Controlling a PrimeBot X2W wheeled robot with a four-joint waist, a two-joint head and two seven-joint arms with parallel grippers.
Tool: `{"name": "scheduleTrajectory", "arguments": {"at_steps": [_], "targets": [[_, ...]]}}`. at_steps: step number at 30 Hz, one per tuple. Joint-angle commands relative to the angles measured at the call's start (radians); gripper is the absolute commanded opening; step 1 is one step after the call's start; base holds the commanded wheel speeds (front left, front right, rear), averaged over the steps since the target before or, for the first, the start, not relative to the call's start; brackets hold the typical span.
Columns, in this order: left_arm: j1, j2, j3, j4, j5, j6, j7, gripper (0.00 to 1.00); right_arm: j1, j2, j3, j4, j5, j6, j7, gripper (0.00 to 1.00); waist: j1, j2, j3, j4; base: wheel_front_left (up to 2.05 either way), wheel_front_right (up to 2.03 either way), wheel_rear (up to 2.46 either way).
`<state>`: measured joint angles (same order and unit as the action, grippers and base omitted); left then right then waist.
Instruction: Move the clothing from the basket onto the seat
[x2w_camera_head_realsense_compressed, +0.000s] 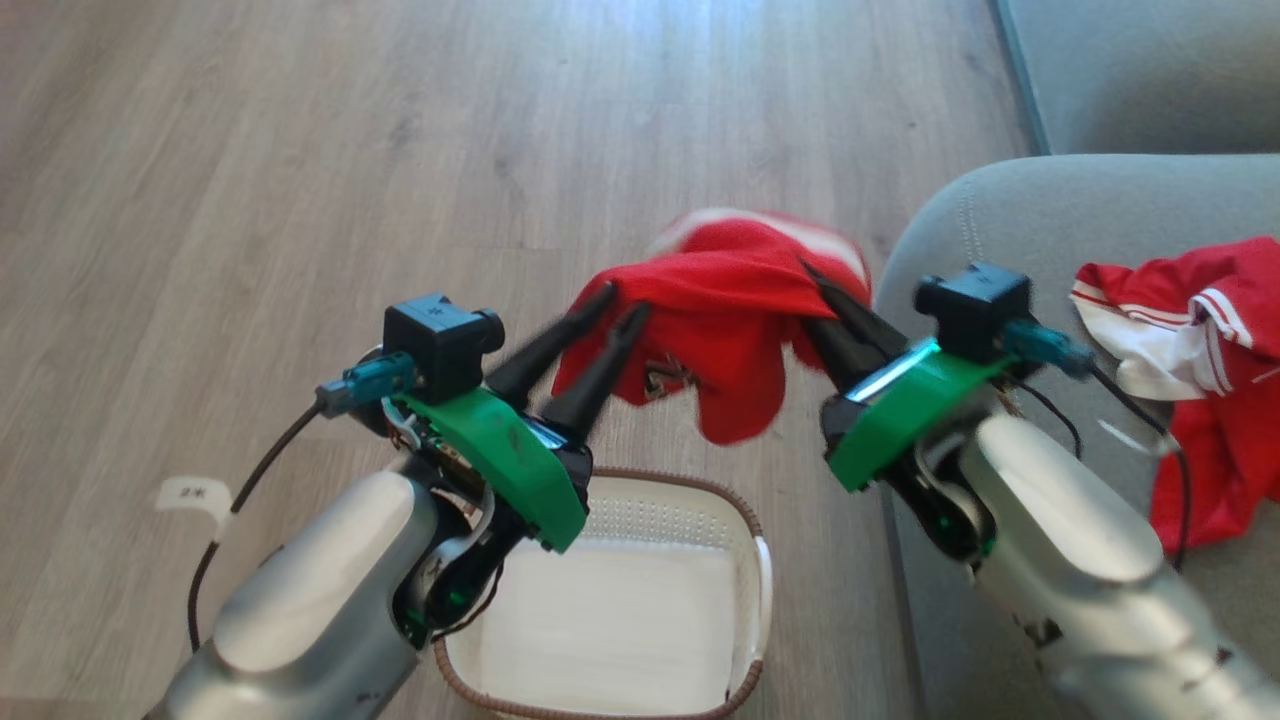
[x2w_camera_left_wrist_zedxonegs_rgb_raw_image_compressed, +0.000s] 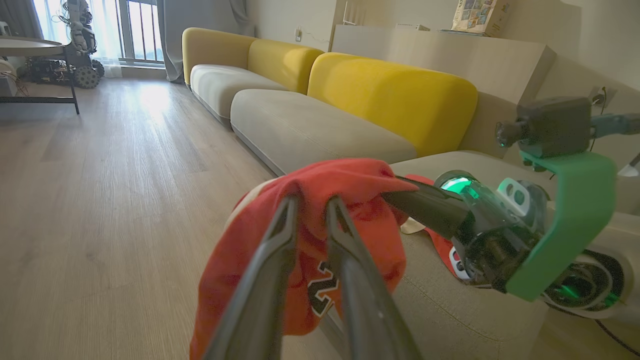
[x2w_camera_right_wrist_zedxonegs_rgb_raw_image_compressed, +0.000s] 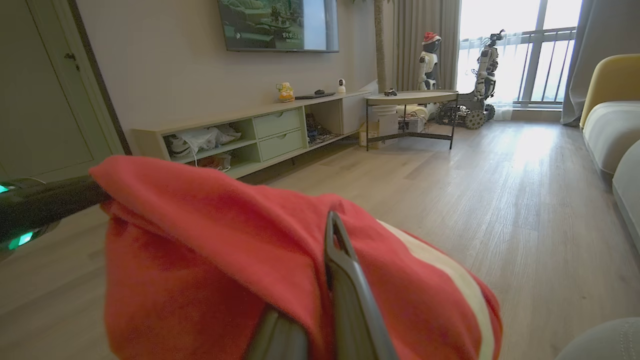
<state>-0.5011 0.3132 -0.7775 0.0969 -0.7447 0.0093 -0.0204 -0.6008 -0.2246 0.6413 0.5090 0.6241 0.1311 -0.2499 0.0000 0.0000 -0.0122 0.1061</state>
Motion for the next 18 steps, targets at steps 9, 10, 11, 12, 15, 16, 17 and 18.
{"name": "scheduleTrajectory", "arguments": {"at_steps": [9, 10, 11, 12, 15, 16, 17, 18], "targets": [[-0.013, 0.021, 0.026, -0.061, 0.004, 0.014, -0.003, 1.00, 0.112, -0.004, -0.212, -0.185, -0.102, 0.000, -0.012, 0.00, 0.0000, 0.0000, 0.002, -0.089, 0.00, 0.00, 0.00], [-0.010, 0.022, 0.025, -0.063, 0.005, 0.015, -0.006, 1.00, 0.123, -0.004, -0.229, -0.205, -0.108, 0.000, -0.012, 0.00, 0.0000, 0.0000, 0.004, -0.102, 0.00, 0.00, 0.00], [-0.007, 0.022, 0.024, -0.064, 0.005, 0.016, -0.007, 1.00, 0.134, -0.006, -0.243, -0.224, -0.113, 0.000, -0.012, 0.00, 0.0000, 0.0000, 0.006, -0.115, 0.00, 0.00, 0.00], [-0.005, 0.022, 0.023, -0.065, 0.006, 0.017, -0.009, 1.00, 0.144, -0.010, -0.253, -0.241, -0.118, 0.000, -0.012, 0.00, 0.0000, 0.0000, 0.008, -0.129, 0.00, 0.00, 0.00], [-0.004, 0.025, 0.020, -0.066, 0.015, 0.016, -0.022, 1.00, 0.175, -0.021, -0.268, -0.293, -0.125, 0.000, -0.012, 0.00, 0.0000, 0.0000, 0.015, -0.173, 0.00, 0.00, 0.00], [-0.004, 0.027, 0.021, -0.065, 0.019, 0.017, -0.028, 1.00, 0.184, -0.027, -0.266, -0.309, -0.128, 0.000, -0.012, 0.00, 0.0000, 0.0000, 0.018, -0.191, 0.00, 0.00, 0.00], [-0.005, 0.028, 0.020, -0.064, 0.023, 0.017, -0.034, 1.00, 0.193, -0.034, -0.269, -0.324, -0.129, 0.000, -0.012, 0.00, 0.0000, 0.0000, 0.022, -0.206, 0.00, 0.00, 0.00], [-0.005, 0.029, 0.020, -0.063, 0.026, 0.017, -0.040, 1.00, 0.202, -0.039, -0.271, -0.339, -0.130, 0.000, -0.011, 0.00, 0.0000, 0.0000, 0.025, -0.222, 0.00, 0.00, 0.00]]}}
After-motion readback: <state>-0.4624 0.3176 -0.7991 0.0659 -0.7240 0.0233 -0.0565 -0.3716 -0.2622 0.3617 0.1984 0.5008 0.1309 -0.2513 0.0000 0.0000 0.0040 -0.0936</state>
